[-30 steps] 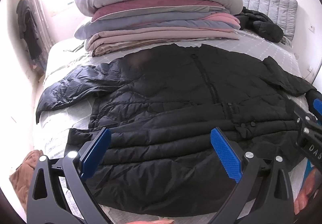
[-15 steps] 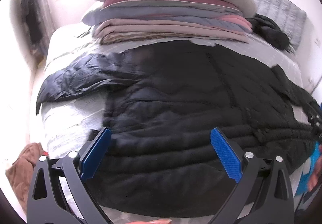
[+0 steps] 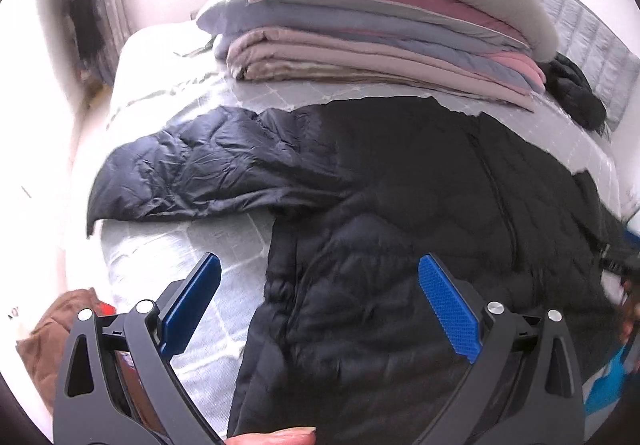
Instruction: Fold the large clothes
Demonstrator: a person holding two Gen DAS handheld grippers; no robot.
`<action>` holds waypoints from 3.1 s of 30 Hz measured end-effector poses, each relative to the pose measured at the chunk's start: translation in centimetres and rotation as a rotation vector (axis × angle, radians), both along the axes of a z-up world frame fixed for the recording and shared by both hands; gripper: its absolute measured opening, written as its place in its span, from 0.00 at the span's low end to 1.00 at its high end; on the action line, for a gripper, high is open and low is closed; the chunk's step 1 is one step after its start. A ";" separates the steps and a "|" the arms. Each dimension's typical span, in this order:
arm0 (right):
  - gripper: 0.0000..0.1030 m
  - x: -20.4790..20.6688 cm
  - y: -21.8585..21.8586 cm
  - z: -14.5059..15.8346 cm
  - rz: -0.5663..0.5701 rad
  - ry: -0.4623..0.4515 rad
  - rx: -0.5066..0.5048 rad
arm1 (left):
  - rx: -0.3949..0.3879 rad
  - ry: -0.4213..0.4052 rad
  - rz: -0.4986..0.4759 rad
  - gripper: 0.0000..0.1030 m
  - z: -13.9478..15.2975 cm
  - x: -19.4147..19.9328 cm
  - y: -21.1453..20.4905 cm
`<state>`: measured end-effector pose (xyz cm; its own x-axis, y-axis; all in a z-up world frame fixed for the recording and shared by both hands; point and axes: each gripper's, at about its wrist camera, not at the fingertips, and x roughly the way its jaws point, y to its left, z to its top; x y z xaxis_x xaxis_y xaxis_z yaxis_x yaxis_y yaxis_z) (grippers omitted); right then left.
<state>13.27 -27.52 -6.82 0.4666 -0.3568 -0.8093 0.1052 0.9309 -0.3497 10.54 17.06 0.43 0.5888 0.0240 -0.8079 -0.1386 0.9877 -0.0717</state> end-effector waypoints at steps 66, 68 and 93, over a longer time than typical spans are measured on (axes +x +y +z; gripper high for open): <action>0.94 -12.7 -2.7 -7.1 -0.051 0.045 0.128 | 0.000 -0.012 -0.277 0.93 -2.2 -8.5 -11.1; 0.94 -13.6 -3.4 -7.1 -0.090 0.039 0.188 | 0.035 -0.044 -0.262 0.93 -2.0 -8.9 -11.5; 0.94 -17.7 -3.7 0.6 -0.095 -0.313 0.276 | 0.105 -0.152 -0.218 0.93 -0.3 -10.1 -12.8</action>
<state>-4.42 -31.23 -6.19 0.6802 -0.1999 -0.7053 0.2564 0.9662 -0.0266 0.44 4.26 0.09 0.7036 -0.0378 -0.7096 0.0827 0.9962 0.0289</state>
